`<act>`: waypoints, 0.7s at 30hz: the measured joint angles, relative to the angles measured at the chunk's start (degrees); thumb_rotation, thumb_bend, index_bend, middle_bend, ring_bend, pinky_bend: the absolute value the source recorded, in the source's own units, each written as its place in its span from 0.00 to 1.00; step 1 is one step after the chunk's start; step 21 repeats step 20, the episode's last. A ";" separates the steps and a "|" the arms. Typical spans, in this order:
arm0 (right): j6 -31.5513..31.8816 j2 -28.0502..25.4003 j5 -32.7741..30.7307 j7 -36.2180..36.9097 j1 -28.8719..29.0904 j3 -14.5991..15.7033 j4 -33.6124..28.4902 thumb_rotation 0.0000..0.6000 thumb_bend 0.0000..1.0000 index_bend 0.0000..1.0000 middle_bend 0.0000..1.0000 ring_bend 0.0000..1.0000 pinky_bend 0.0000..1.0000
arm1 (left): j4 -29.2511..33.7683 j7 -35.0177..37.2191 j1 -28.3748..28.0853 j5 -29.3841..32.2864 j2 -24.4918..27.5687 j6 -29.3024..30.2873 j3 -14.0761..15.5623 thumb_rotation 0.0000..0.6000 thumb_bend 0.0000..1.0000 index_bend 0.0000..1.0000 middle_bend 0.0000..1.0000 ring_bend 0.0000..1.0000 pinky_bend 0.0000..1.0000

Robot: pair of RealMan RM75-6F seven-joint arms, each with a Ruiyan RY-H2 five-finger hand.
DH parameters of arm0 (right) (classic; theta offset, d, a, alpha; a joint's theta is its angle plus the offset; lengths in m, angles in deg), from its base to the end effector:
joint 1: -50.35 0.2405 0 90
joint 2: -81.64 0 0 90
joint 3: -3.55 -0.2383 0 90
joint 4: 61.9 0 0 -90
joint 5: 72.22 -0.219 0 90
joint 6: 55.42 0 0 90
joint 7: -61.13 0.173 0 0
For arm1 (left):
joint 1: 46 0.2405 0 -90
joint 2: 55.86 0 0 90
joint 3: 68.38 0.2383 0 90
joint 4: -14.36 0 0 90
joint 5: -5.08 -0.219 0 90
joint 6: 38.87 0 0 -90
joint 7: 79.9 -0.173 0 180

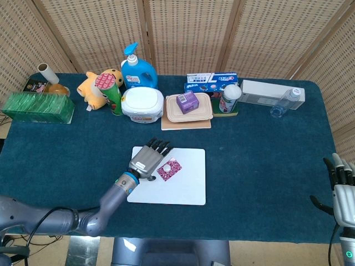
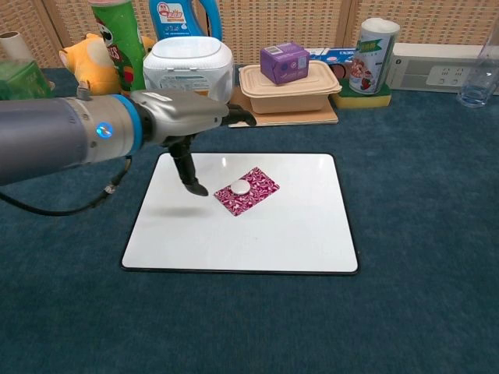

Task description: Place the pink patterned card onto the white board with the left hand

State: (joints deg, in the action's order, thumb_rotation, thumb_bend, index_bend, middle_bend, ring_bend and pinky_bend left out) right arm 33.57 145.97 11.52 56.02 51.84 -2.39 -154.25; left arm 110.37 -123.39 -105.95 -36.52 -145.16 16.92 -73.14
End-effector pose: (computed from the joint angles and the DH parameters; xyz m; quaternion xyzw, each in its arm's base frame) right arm -0.3066 -0.2021 0.1644 0.5617 -0.3529 0.3744 0.6479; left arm -0.0526 0.3340 -0.0724 -0.8365 -0.2915 -0.2723 0.3758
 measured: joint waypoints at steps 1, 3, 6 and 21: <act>0.06 0.02 0.12 -0.13 -0.01 0.04 -0.02 1.00 0.21 0.03 0.00 0.00 0.00 | 1.47 0.13 0.79 -1.33 1.12 1.17 0.72 1.00 0.10 0.00 0.00 0.00 0.00; 0.22 0.11 0.30 -0.47 -0.07 0.15 -0.08 1.00 0.21 0.03 0.00 0.00 0.00 | 4.51 0.58 2.94 -4.91 3.73 4.11 2.63 1.00 0.09 0.00 0.00 0.00 0.00; 0.66 0.16 0.74 -0.75 -0.26 0.35 -0.30 1.00 0.21 0.03 0.00 0.00 0.00 | 8.07 2.04 6.95 -11.46 7.40 9.46 5.98 1.00 0.08 0.00 0.00 0.00 0.00; 1.52 0.15 1.48 -1.33 -0.59 0.52 -0.51 1.00 0.21 0.03 0.00 0.00 0.00 | 8.33 21.42 34.14 -37.88 18.59 38.57 19.09 1.00 0.08 0.00 0.00 0.00 0.00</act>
